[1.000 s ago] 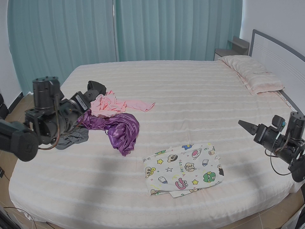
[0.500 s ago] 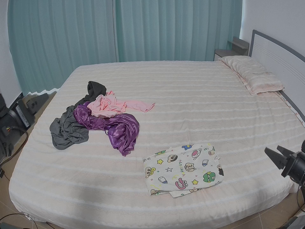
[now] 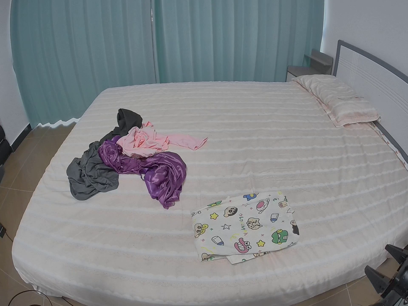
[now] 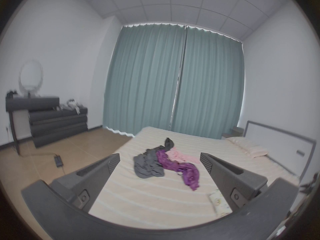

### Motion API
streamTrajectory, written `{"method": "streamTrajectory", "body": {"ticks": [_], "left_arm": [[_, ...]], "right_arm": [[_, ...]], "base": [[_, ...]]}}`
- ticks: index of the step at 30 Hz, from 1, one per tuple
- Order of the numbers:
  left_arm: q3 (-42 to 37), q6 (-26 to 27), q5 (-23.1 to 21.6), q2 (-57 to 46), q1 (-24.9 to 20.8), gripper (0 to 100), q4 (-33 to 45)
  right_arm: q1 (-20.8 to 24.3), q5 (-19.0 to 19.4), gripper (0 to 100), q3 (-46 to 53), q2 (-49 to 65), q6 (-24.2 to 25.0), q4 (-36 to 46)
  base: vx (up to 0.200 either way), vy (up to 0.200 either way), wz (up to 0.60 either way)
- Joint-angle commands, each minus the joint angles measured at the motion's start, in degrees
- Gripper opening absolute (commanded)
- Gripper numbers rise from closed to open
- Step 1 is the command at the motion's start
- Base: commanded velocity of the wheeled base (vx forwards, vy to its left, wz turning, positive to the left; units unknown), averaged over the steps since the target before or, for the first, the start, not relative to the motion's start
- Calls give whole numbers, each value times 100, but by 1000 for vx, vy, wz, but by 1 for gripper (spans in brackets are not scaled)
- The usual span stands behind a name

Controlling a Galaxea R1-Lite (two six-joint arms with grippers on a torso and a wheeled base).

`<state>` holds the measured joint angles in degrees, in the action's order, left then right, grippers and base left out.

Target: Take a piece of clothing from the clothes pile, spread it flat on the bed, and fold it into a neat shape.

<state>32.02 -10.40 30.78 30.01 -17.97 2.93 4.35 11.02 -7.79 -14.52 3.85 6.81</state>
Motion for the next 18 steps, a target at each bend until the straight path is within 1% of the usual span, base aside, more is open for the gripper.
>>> {"method": "streamTrajectory", "body": {"ticks": [1, 4, 5, 6, 8, 11, 12, 13, 16, 17, 18], "left_arm": [[-671, 890, 68, -1569, 707, 100, 200], [-909, 1013, 60, -1859, 953, 100, 200], [-961, 1022, 60, -1911, 1032, 100, 200], [-1032, 1040, 51, -1982, 1129, 100, 200], [-1102, 1057, 42, -2087, 1199, 100, 200], [-1172, 1057, 33, -2175, 1226, 100, 200], [-1383, 1049, 33, -2404, 1331, 100, 191], [-1471, 1013, 33, -2404, 1340, 100, 129], [-1550, 978, 33, -2404, 1340, 100, 77], [-1647, 970, 33, -2404, 1340, 100, 6], [-1647, 970, 33, -2404, 1340, 100, 6]], "right_arm": [[-365, -82, 100, 120, 1259, -385, 215], [-444, -162, 100, 304, 1452, -623, 145], [-444, -232, 100, 304, 1452, -658, 127], [-444, -390, 100, 304, 1452, -693, 118], [-444, -496, 100, 304, 1452, -710, 118], [-444, -487, 100, 304, 1452, -728, 118], [-444, -496, 100, 304, 1452, -772, 118], [-444, -504, 100, 304, 1452, -825, 118], [-444, -531, 100, 304, 1452, -948, 118], [-444, -575, 100, 304, 1452, -1080, 118], [-444, -575, 100, 304, 1452, -1080, 118]], "base": [[0, 0, 0], [0, 0, 0], [0, 0, 0], [0, 0, 0], [0, 0, 0], [0, 0, 0], [0, 0, 0], [0, 0, 0], [0, 0, 0], [0, 0, 0], [0, 0, 0]]}}
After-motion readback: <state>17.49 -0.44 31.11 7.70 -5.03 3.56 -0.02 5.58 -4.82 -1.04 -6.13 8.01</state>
